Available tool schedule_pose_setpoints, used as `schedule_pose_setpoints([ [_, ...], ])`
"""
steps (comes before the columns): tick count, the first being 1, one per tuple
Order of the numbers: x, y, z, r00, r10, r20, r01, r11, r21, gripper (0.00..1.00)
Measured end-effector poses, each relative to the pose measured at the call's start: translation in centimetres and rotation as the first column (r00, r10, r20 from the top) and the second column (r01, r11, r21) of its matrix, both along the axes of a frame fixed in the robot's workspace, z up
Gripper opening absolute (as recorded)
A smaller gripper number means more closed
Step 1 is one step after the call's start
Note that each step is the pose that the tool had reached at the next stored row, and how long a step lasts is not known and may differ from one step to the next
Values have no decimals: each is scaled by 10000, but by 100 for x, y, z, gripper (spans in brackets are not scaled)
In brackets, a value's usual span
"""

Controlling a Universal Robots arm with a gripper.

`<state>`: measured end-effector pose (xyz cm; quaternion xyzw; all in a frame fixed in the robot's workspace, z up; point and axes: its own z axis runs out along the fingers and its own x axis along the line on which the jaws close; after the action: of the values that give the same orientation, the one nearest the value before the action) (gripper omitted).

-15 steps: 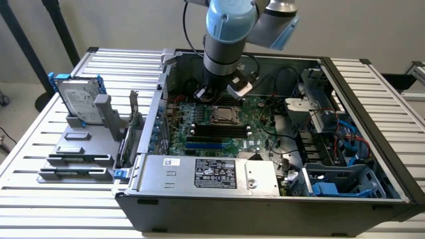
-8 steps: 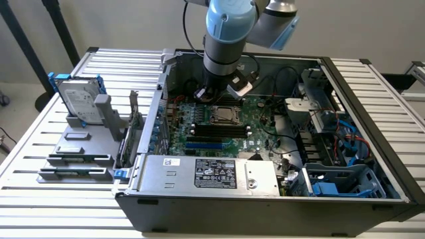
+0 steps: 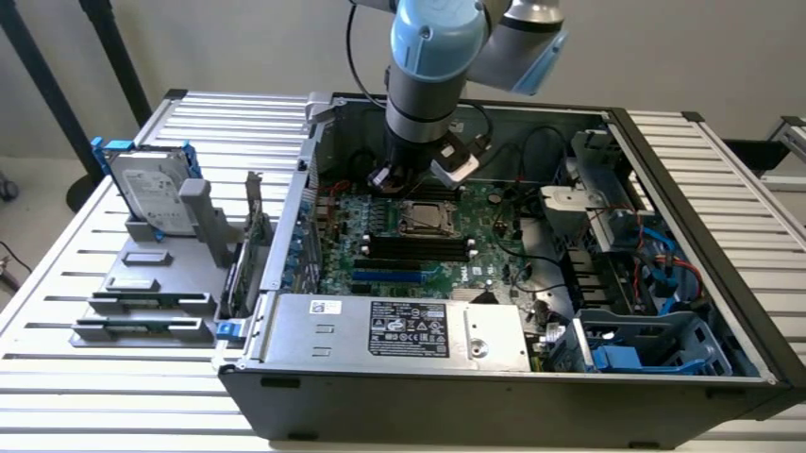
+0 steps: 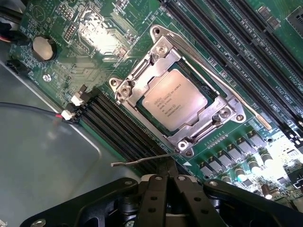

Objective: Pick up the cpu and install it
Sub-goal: 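Install the first cpu locking lever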

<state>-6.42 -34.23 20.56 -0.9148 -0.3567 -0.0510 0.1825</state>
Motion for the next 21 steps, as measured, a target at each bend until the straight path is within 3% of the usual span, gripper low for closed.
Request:
schedule_pose_setpoints([
  [14, 0, 10, -15, 9997, 94, 206, -93, 9999, -43, 11],
  [21, 0, 32, -24, 9994, 144, 309, -141, 9999, -99, 11],
])
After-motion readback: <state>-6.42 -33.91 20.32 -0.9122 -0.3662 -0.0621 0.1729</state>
